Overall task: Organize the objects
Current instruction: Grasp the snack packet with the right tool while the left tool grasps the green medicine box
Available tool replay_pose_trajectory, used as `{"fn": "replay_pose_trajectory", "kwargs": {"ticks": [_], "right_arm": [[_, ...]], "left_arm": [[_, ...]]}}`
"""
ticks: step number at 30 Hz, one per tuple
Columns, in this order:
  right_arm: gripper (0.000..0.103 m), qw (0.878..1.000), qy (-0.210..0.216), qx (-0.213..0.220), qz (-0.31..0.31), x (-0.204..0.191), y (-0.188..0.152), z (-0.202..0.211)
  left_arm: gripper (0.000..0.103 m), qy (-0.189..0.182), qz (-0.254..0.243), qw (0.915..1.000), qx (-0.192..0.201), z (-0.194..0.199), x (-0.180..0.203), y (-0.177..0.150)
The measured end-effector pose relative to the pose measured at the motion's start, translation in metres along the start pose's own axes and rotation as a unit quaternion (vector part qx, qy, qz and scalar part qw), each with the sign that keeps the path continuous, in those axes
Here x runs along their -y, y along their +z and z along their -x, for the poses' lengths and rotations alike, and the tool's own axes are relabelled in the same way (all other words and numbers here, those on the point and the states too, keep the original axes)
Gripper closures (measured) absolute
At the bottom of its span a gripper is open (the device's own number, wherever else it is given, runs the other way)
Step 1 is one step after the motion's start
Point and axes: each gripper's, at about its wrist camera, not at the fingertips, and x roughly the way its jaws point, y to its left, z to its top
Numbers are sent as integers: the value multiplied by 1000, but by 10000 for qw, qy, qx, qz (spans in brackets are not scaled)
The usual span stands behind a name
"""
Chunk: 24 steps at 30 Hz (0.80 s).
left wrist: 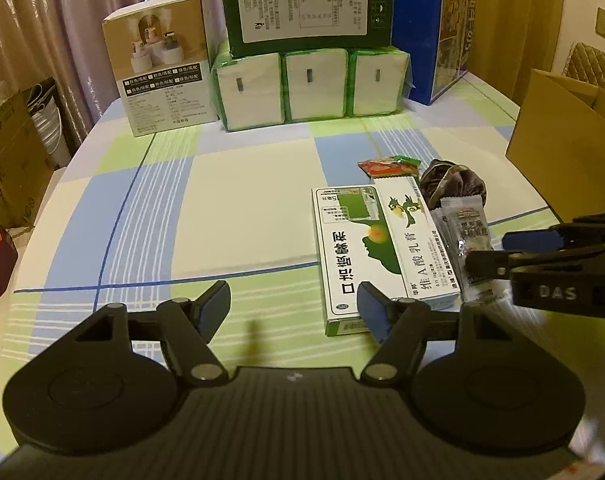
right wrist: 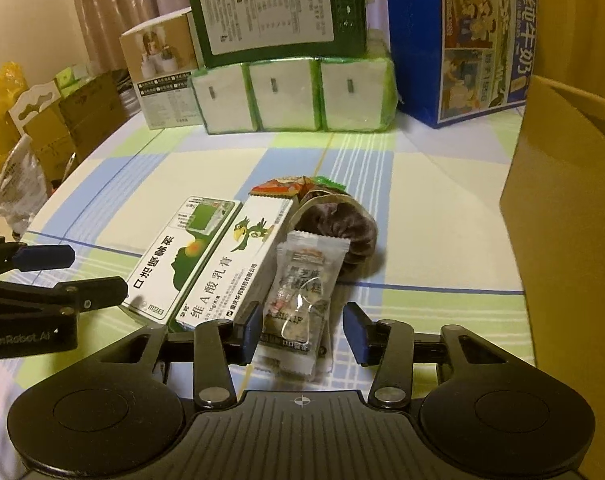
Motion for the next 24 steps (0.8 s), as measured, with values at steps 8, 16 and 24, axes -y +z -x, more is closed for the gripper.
{"fn": "replay_pose_trajectory", "kwargs": {"ticks": [8,16,24], "right_arm": [[66,9998,98,-144,-66,2,-1,-14],[70,9995,-48,-212,-211,9,3,-7],[70,9995,-2,-261,-202,10,2,-8]], "left_arm": [[37,-148,45,9999,-1,-2,0,-2],[37,-397,-187,9990,72,-10,16,-1],[37,-492,-126,9987,12,-23,22,3]]}}
